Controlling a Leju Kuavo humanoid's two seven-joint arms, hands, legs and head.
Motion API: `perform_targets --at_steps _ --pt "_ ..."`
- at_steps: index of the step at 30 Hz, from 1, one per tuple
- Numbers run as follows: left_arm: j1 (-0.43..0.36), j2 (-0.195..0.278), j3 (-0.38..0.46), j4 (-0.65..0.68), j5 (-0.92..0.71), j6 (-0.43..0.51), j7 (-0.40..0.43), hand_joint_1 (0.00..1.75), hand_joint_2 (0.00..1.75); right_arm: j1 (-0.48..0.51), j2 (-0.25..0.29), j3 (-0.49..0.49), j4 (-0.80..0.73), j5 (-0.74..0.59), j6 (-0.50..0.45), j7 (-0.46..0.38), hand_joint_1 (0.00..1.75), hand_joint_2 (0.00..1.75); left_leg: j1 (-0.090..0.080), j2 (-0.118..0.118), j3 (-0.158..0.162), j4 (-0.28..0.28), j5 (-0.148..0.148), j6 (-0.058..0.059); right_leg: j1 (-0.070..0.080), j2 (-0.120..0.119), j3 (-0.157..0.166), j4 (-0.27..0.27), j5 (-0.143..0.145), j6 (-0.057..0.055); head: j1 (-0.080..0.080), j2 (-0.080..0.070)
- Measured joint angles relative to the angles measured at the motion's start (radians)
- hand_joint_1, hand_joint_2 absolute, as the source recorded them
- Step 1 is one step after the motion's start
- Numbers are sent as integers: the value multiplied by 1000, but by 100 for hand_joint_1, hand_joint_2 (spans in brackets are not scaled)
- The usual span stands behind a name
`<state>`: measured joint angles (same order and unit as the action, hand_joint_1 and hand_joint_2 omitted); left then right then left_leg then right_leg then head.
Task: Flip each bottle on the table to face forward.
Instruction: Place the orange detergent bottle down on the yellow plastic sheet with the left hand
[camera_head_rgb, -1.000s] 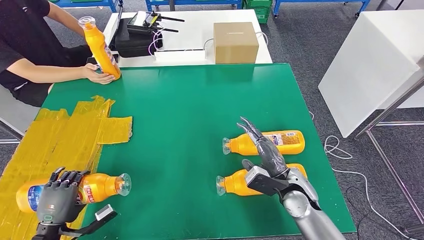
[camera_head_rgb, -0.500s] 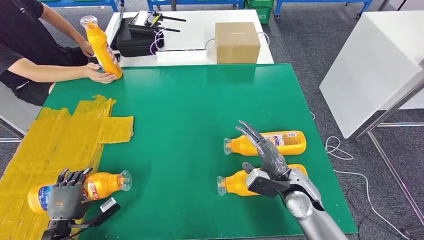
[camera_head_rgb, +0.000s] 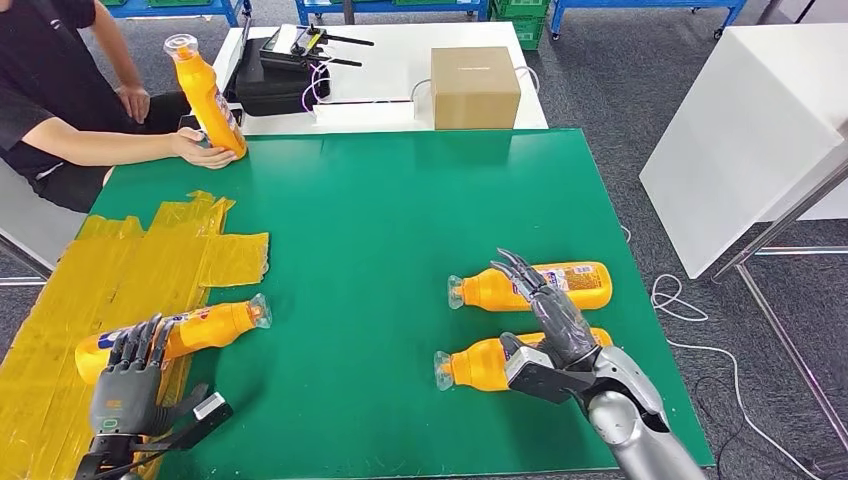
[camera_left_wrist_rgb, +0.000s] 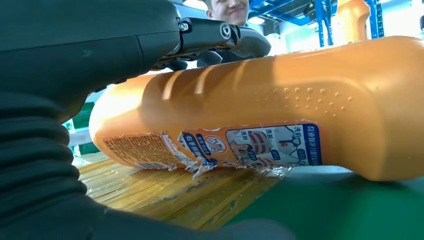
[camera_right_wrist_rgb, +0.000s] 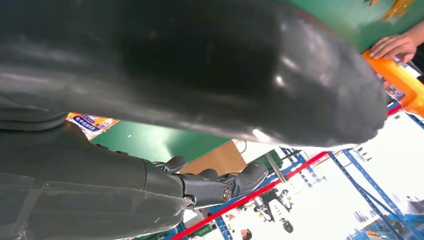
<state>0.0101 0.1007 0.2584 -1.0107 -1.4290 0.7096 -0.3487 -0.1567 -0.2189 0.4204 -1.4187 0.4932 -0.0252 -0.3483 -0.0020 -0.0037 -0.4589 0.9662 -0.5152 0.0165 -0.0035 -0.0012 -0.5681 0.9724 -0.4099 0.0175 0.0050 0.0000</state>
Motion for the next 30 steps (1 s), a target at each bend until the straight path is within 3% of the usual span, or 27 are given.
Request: perform_targets --at_steps 4,6,10,13,16,18,20,22,26,30 --pt "12 5 0 -19 41 0 -27 0 0 -2 0 0 0 5 0 2 0 0 0 0 -1 0 0 0 0 0 0 0 0 0 0 0" --pt "22 0 12 -43 116 -1 -96 0 0 -3 1 1 0 9 1 7 0 0 0 0 -1 0 0 0 0 0 0 0 0 0 0 0" --pt "58 -41 50 -141 556 -3 -319 0 0 0 6 13 0 38 -10 20 0 0 0 0 -1 0 0 0 1 1 -1 0 0 0 0 0" --pt "86 -58 49 -216 785 -6 -345 0 0 8 14 25 0 58 -21 25 0 0 0 0 -1 0 -1 0 1 1 -2 0 0 0 0 0" --pt "107 -66 49 -260 810 -19 -347 0 0 10 20 34 0 65 -23 26 0 0 1 0 -3 0 -1 0 2 1 -3 0 0 0 0 0" --pt "128 -69 45 -304 925 -75 -347 0 0 7 29 43 2 82 -25 37 0 87 2 2 -4 0 -1 0 2 2 -3 0 0 0 0 0" --pt "158 -70 44 -382 1128 -195 -347 0 0 -6 49 58 13 113 -33 62 0 175 3 5 -4 0 -1 -1 2 5 -4 0 0 0 0 0" --pt "180 -81 56 -467 1275 -352 -348 0 0 -28 76 78 37 140 -45 87 0 175 3 6 -3 0 -1 -1 3 6 -5 0 0 0 0 0" --pt "188 -161 103 -585 1346 -676 -348 0 0 -53 95 104 71 171 -65 117 0 175 2 -1 -3 0 -1 -1 3 1 -5 0 0 0 0 0" --pt "183 -233 114 -642 1338 -742 -347 0 0 -42 72 102 76 184 -70 113 0 175 2 1 -4 0 -1 -1 2 1 -5 0 0 0 0 0"
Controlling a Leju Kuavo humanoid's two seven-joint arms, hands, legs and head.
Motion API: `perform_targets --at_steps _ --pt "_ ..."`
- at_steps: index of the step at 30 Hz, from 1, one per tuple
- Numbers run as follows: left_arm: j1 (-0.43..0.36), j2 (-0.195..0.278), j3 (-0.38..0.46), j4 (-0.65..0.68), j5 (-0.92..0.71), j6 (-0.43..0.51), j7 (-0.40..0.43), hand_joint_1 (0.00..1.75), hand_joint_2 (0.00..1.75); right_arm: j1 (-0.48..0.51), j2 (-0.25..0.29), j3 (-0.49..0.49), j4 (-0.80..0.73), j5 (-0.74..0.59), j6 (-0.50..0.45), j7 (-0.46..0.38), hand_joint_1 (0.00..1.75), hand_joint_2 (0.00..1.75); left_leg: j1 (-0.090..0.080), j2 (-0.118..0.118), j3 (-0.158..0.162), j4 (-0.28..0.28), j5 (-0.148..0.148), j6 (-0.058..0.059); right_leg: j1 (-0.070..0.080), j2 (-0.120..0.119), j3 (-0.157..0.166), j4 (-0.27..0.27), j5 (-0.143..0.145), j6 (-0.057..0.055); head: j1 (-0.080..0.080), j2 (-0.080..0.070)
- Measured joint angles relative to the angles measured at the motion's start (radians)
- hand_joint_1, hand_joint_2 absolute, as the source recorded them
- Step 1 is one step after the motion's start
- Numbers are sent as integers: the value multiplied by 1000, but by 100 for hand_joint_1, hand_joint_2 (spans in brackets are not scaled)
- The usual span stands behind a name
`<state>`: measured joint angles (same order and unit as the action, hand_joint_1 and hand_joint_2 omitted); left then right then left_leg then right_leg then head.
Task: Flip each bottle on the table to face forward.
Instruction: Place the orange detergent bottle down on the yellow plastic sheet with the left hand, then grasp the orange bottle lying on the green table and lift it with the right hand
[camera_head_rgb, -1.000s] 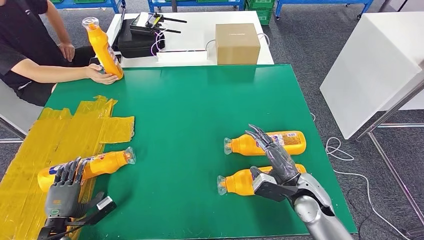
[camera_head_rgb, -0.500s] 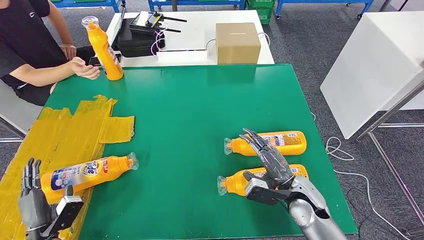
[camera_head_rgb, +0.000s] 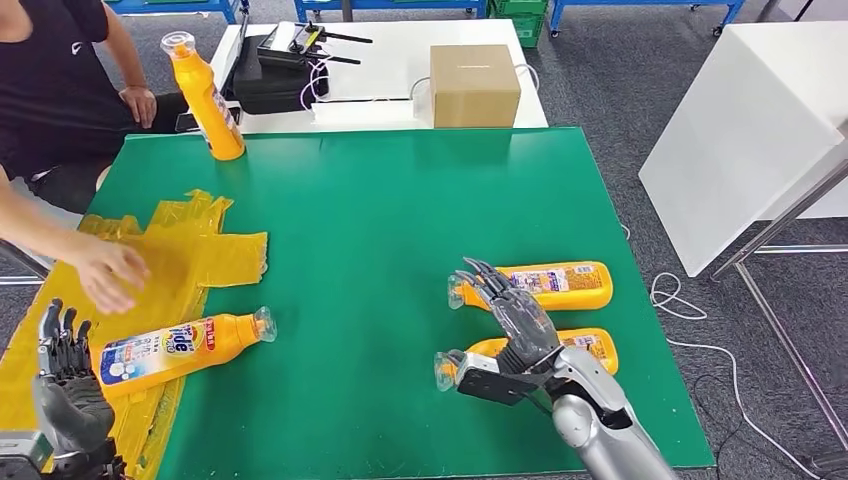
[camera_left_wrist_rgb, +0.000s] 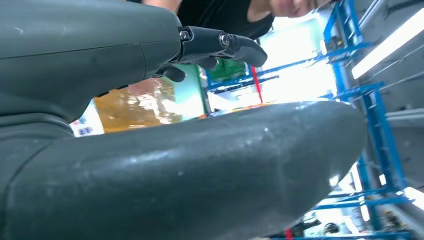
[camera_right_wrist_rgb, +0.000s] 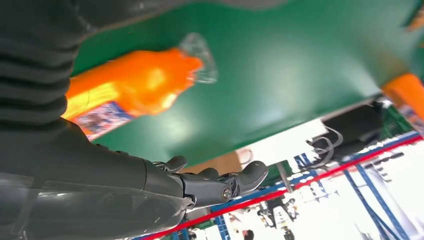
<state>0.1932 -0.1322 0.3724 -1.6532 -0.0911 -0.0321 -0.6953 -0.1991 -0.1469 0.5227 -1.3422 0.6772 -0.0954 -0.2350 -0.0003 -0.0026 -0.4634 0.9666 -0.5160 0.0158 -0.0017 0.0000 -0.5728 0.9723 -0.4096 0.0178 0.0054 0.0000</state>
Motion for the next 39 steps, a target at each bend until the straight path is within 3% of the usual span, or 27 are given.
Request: perform_targets --at_steps 5,9,17,23,26,30,39 --pt "-12 -45 3 -33 -1 -24 4 0 0 22 -27 -13 2 37 -2 15 0 175 -2 -1 2 1 0 0 0 -1 -1 -1 0 0 0 0" --pt "-28 -62 -59 -53 -10 -5 29 0 0 68 -68 -70 1 69 11 34 0 175 -2 -4 -1 0 0 0 0 -3 -1 -1 0 0 0 0" --pt "-65 -62 -152 -55 13 19 43 0 0 52 -146 -118 25 92 128 69 0 175 -2 0 1 1 0 1 -2 0 -1 -1 0 0 -1 0" --pt "-65 -57 -152 -54 33 10 38 0 0 64 -263 -138 -12 9 215 78 0 175 -3 -1 0 1 0 1 -2 0 -1 -1 0 1 -1 0" --pt "-65 -57 -151 -54 33 10 38 0 0 67 -273 -140 -18 2 221 78 0 175 -3 -1 0 1 0 1 -2 0 -1 -1 0 1 -1 0" --pt "-70 -56 -150 -50 33 5 36 0 0 90 -364 -166 -75 -20 245 78 0 175 -3 0 -1 1 -1 2 -2 0 -1 -1 0 1 -1 0" --pt "-72 -55 -150 -48 31 5 31 0 0 118 -442 -186 -120 -41 290 110 0 175 -3 -1 -1 1 -1 2 -2 0 -1 -1 0 1 -1 0"
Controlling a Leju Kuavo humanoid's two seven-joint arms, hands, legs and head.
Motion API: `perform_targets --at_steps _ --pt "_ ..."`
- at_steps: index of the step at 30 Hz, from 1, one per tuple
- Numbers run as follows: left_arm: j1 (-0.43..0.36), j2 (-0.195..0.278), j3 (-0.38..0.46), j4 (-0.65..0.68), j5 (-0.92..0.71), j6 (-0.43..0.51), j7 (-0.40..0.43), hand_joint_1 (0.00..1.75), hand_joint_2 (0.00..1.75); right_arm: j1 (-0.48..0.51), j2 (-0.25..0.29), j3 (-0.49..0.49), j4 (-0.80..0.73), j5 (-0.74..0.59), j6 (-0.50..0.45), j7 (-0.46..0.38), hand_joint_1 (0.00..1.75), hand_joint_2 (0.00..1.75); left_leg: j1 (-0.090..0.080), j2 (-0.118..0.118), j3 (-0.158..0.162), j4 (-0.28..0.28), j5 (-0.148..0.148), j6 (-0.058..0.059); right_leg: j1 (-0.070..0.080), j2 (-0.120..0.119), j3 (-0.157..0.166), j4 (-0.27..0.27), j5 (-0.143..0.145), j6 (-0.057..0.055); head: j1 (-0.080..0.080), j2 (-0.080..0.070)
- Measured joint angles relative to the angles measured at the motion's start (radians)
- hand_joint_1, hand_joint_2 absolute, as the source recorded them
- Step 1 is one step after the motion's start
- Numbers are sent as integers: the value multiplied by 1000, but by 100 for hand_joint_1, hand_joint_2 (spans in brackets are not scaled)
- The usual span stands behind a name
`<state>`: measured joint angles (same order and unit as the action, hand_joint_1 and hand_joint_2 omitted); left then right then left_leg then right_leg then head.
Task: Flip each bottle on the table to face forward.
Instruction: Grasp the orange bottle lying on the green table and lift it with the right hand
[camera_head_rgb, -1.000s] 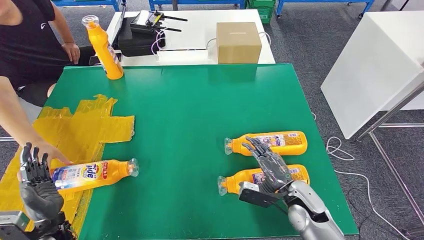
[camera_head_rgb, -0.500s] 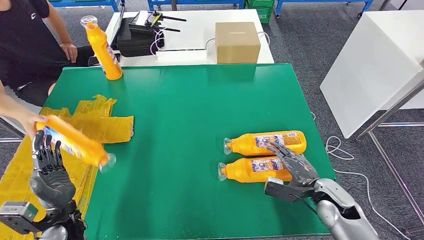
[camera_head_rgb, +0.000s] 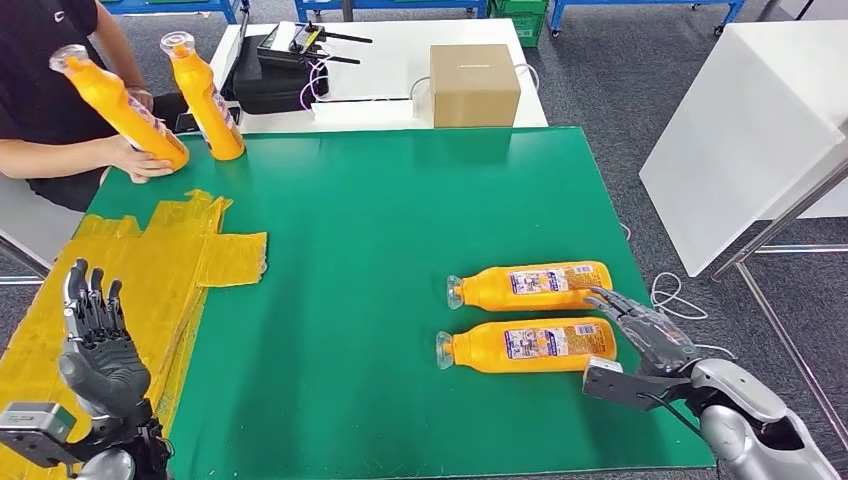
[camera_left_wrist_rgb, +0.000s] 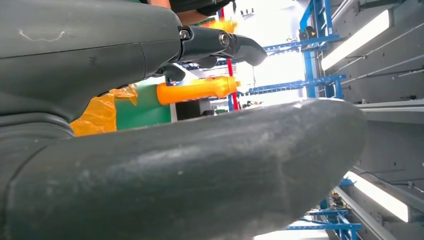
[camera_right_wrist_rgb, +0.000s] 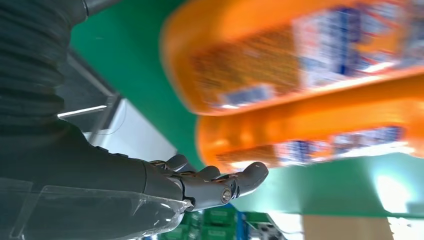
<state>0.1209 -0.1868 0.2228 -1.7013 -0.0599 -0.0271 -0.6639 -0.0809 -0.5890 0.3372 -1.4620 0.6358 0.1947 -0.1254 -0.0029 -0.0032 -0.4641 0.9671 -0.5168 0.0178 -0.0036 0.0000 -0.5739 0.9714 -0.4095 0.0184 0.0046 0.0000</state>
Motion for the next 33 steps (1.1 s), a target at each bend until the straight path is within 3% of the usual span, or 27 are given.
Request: perform_targets --at_steps 11,24,28,30,33 --pt "-27 1 -7 10 9 -7 4 0 0 -72 -104 74 55 31 117 64 0 175 0 1 0 0 0 0 -1 0 0 0 0 0 0 0" --pt "-56 3 -37 26 21 -14 18 0 0 -209 -6 232 277 98 60 64 0 175 2 4 2 0 0 0 2 4 1 0 0 0 0 0" --pt "-58 3 -40 27 23 -9 23 0 0 -236 36 256 318 94 11 51 0 0 2 6 4 0 0 0 2 6 2 0 0 0 0 0" --pt "-55 4 -40 27 26 -5 23 0 0 -223 35 258 304 61 -5 39 0 0 1 4 4 0 0 0 2 4 2 0 0 0 0 0" --pt "-33 6 -34 20 39 4 10 0 0 -147 -13 221 185 -71 -32 -6 0 0 1 -1 3 1 0 0 2 -1 2 0 0 0 0 0"
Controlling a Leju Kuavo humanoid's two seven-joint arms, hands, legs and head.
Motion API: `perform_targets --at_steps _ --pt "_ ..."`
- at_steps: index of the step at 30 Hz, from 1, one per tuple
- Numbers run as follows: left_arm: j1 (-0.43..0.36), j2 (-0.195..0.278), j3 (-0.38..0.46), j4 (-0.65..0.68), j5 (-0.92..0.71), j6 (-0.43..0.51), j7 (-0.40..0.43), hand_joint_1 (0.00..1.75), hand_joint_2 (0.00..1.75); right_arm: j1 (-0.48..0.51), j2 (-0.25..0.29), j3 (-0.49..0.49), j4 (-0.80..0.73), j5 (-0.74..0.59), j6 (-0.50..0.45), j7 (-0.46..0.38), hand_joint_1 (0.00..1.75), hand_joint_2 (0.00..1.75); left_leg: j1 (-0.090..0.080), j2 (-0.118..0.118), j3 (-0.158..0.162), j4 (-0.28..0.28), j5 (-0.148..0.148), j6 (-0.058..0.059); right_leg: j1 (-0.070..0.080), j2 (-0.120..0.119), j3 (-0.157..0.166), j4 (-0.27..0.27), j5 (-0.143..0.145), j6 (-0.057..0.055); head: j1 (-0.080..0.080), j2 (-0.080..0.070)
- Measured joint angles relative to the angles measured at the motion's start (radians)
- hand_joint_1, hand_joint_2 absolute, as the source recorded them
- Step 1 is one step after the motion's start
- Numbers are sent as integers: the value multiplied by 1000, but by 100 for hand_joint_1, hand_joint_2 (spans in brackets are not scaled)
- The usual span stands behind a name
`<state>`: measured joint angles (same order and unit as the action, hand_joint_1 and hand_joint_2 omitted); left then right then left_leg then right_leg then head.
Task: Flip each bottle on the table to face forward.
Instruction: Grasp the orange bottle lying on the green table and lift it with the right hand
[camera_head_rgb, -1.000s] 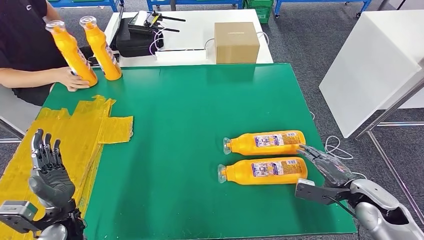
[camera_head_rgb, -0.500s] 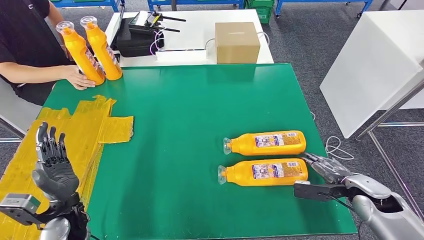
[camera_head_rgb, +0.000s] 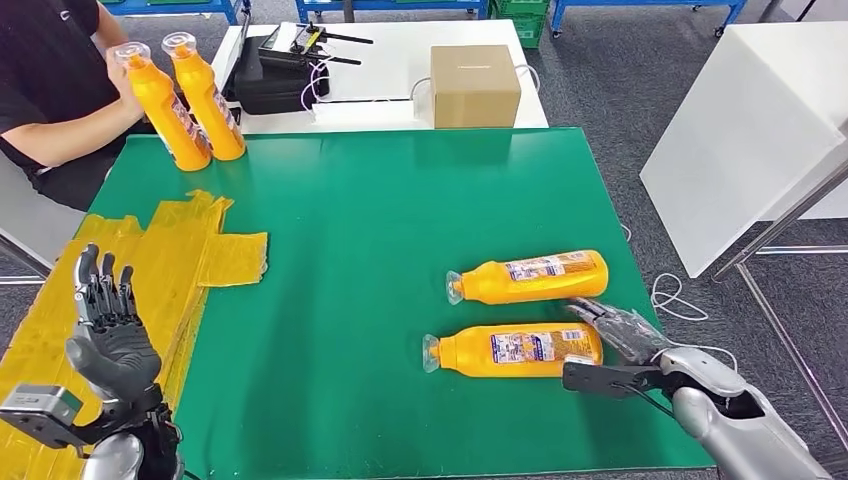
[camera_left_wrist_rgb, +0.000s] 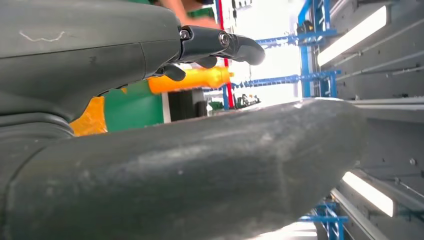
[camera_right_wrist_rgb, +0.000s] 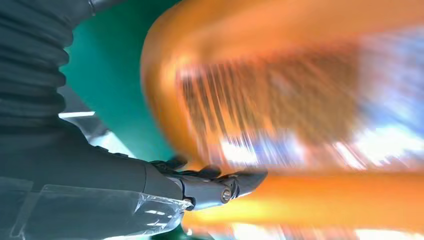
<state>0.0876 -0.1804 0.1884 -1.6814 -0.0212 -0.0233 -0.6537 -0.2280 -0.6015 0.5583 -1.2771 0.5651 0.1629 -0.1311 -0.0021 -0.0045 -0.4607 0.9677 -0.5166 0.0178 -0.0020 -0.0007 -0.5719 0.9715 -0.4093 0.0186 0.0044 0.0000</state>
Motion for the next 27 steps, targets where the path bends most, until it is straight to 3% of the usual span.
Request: perform_targets --at_steps 3,7,10,13,17,27 --pt "31 2 19 -15 15 -2 -20 0 0 128 -91 -127 -203 -158 18 -43 0 0 0 -2 -3 0 0 0 -1 -2 -2 0 0 0 0 0" --pt "68 2 56 -42 26 -18 -33 0 0 301 -197 -408 -457 -229 123 -55 0 0 -1 -1 -6 0 -2 2 -3 -2 -3 0 -1 1 0 0" --pt "82 0 75 -58 27 -23 -36 0 0 357 -237 -556 -567 -235 156 -53 0 0 -1 3 -5 -1 -3 3 -3 1 -3 0 -1 1 0 0" --pt "88 -2 84 -69 27 -26 -36 0 0 382 -254 -626 -628 -228 161 -50 0 0 -2 3 -3 -1 -3 4 -3 1 -2 -1 0 1 0 0" --pt "89 -6 90 -73 29 -32 -36 0 0 378 -258 -640 -656 -184 159 -50 0 175 -3 3 -2 -1 -2 4 -3 1 -1 0 0 1 0 0" --pt "79 -10 90 -72 31 -41 -35 0 0 305 -231 -532 -624 -110 133 -58 0 175 -2 4 -2 -1 -2 4 -2 1 -1 0 0 0 0 0"
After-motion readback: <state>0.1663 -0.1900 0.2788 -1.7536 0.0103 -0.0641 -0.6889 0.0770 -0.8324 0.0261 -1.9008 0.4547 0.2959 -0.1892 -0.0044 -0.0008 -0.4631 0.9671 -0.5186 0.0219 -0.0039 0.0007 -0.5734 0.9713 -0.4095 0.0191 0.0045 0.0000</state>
